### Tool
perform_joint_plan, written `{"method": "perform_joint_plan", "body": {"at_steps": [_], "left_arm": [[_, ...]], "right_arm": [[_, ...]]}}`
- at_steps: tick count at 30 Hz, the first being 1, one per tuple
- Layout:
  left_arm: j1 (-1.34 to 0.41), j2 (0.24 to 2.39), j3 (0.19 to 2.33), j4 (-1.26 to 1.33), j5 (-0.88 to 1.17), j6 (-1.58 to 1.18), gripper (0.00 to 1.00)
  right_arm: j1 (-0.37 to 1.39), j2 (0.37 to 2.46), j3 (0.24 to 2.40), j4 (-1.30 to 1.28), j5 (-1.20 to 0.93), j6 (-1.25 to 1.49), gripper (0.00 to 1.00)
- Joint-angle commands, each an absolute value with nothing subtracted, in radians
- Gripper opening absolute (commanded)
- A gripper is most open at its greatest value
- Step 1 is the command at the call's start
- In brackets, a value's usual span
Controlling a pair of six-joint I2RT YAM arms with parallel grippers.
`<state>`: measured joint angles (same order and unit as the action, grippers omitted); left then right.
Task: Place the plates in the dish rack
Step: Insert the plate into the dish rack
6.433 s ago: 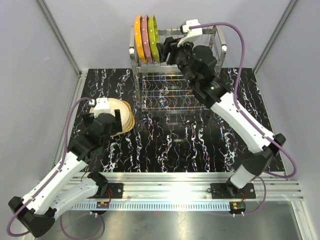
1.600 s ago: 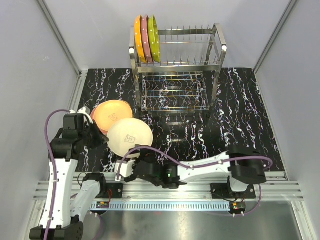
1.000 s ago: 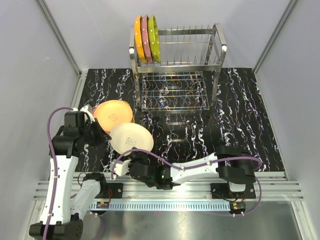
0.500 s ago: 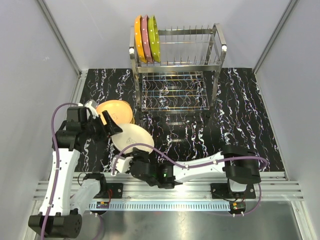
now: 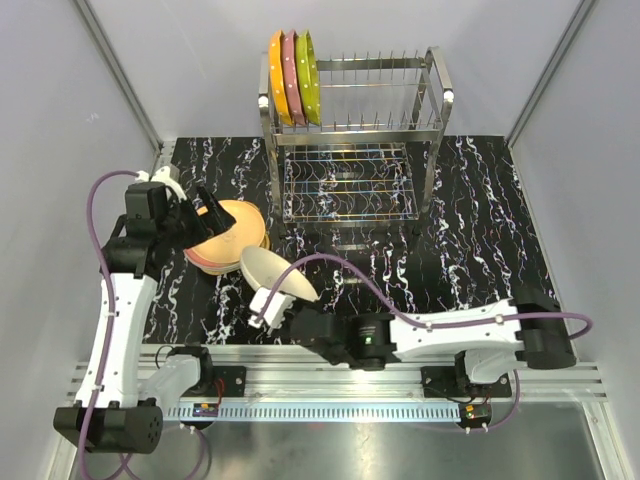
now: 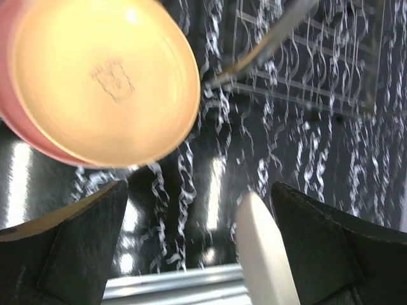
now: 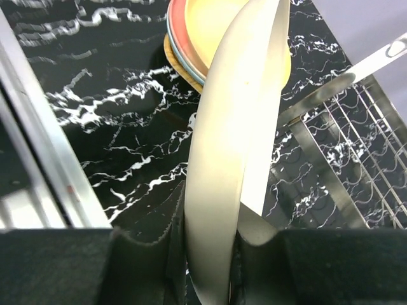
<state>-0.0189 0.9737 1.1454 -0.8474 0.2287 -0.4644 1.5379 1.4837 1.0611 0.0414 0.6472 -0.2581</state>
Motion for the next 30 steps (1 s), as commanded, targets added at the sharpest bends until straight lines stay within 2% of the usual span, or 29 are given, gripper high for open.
{"method": "perform_joint_plan", "body": {"at_steps": [1,4,9,13,19,30], "left_arm": [[-0.020,0.946,1.157,-0.726,0.068,-0.439,0.99],[-0.020,0.930,1.111,-0.677,0.022,-0.416,0.99],[-0.049,0.897,1.039,-0.643,-0.104,-0.382,0.99],[-0.061,0.850,0.927,-0.582,-0.146,-0.371,0.99],[-0.061,0.880,0.911,-0.572,-0.127,-0.367,0.99],[-0.061,0.827,0.879,-0.565,-0.135,-0.373,0.99]], "right_arm": [[1.529,1.349,1.098,-0.038,0.640,-0.138,0.00],[1.497,1.261,1.127,-0.098,0.631,-0.095,0.00],[1.316,1.106,1.143,-0.163,0.482,-0.017,0.01],[1.261,1.052,1.210,-0.193,0.561,-0.037,0.00],[1.172,1.077,1.402,-0.215,0.569,-0.124,0.00],[0.870,1.344,1.808,-0.183,0.325,-0.080,0.00]]}}
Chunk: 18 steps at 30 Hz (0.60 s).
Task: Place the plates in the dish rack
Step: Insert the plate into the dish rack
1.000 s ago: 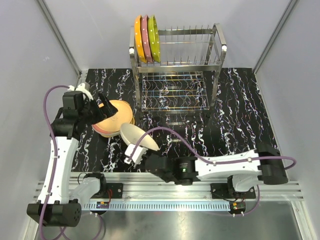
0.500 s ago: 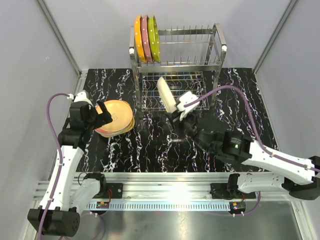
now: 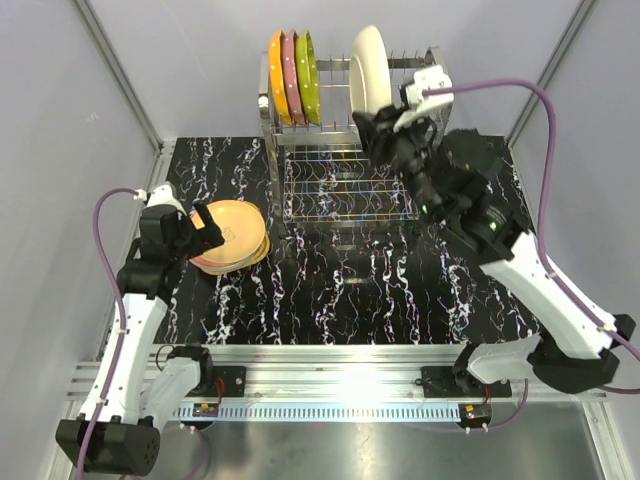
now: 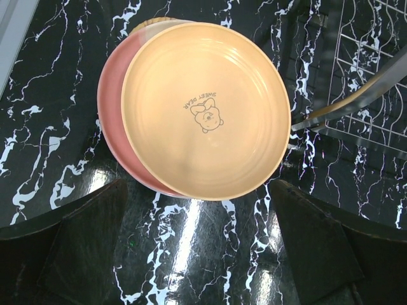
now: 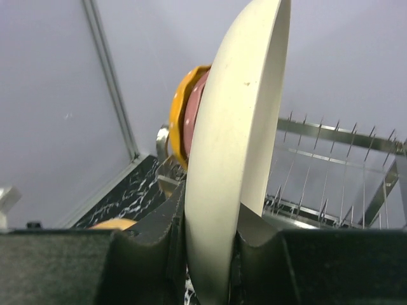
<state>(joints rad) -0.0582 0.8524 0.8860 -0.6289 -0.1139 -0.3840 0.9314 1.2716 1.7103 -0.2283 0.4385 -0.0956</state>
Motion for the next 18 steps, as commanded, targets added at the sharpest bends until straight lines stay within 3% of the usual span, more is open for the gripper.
{"method": "perform_joint_plan", "body": {"at_steps": [1,18], "left_arm": [[-0.061,0.827,0.877,-0.563,-0.135,-0.373,0.99],[-0.061,0.856,0.874,-0.563,-0.101,-0.373,0.99]], "right_arm": [[0.839,1.362,1.837,-0.167,0.312,-0.077,0.00],[0.634,1.782,2.266,-0.153,0.143,-0.008,0.00]]}}
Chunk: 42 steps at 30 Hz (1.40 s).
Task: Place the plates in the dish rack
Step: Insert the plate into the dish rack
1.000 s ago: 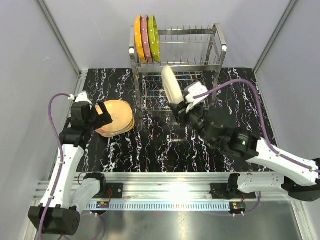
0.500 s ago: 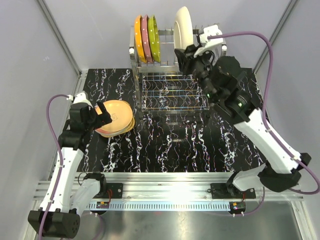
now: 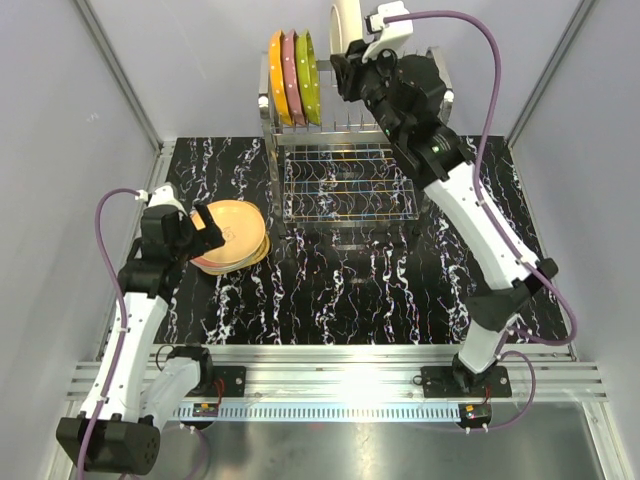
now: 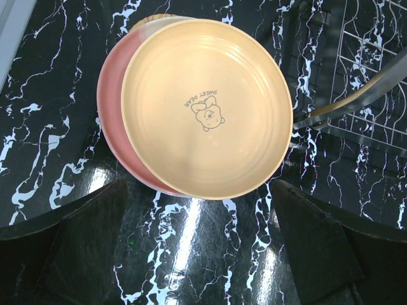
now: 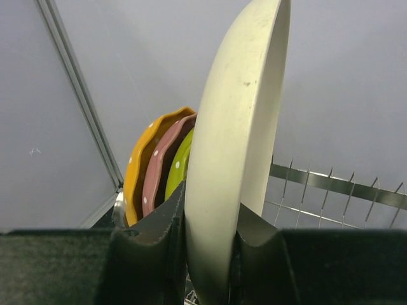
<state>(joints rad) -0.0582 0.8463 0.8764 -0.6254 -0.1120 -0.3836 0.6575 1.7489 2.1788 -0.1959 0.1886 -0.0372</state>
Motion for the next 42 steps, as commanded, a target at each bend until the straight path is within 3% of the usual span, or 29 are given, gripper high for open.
{"method": "perform_joint_plan", "body": {"at_steps": [1,10,30,32,33,35,40,42], "left_arm": [[-0.061,0.857,0.874,-0.564,-0.100,-0.374,0.99],[-0.061,0.858,0.871,-0.563,-0.101,-0.374,0.99],[-0.061,0.865,0.870,-0.558,-0.083,-0.374,0.99],[-0.061,0.864,0.868,-0.560,-0.081,-0.376,0.99],[-0.061,0.864,0.870,-0.560,-0.081,-0.376,0.99],[-0.061,0.865,0.868,-0.558,-0.080,-0.376,0.99],[-0.061,0.867,0.870,-0.560,-0.078,-0.376,0.99],[-0.061,0.867,0.870,-0.560,-0.078,-0.376,0.99]], "right_arm": [[0.630,1.817,2.299,-0.155,0.146,-0.008,0.00],[0.618,1.945,2.358,-0.164,0.150,0.035,0.00],[0.607,2.026,2.329,-0.170,0.187,0.081,0.00],[0.607,2.028,2.329,-0.176,0.196,0.084,0.05],[0.607,2.026,2.324,-0.179,0.201,0.086,0.17],[0.607,2.023,2.316,-0.176,0.204,0.087,0.30],[0.607,2.013,2.304,-0.176,0.207,0.086,0.41],[0.607,2.011,2.304,-0.178,0.206,0.086,0.41]]}}
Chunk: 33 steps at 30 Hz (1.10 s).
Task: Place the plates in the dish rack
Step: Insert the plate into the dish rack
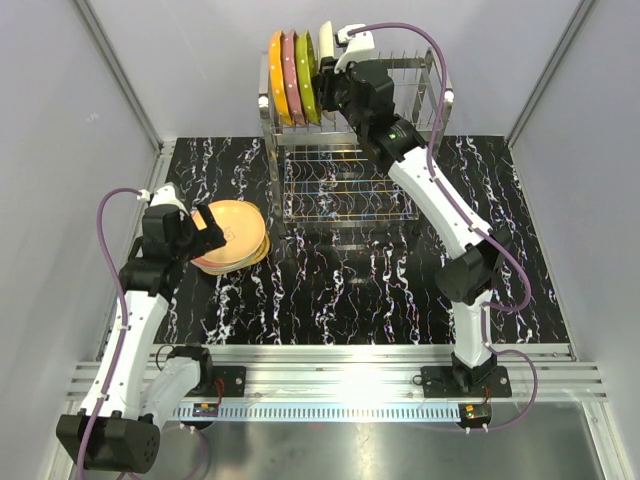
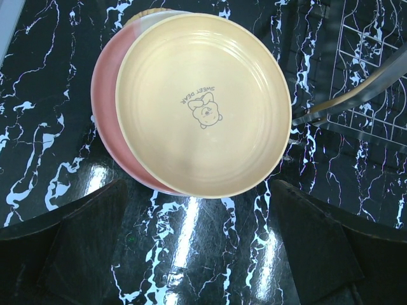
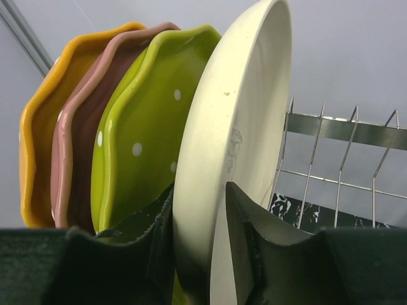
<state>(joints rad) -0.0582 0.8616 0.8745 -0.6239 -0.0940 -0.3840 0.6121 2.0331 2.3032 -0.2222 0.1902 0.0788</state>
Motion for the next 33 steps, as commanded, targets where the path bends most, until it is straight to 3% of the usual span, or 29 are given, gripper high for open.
{"method": "perform_joint_plan", "body": {"at_steps": [1,13,33], "left_arm": [[-0.061,0.867,0.870,-0.560,-0.077,-0.376,0.99],[-0.061,0.879,0.871,-0.563,-0.080,-0.376,0.99],[-0.061,0.890,0.876,-0.572,-0.092,-0.377,0.99]], "right_arm": [[0.607,2.010,2.303,-0.176,0.204,0.086,0.42],[0.607,1.954,2.296,-0.179,0.153,0.121,0.56],[0.607,1.747,2.111,-0.100,0.124,0.132,0.57]]}}
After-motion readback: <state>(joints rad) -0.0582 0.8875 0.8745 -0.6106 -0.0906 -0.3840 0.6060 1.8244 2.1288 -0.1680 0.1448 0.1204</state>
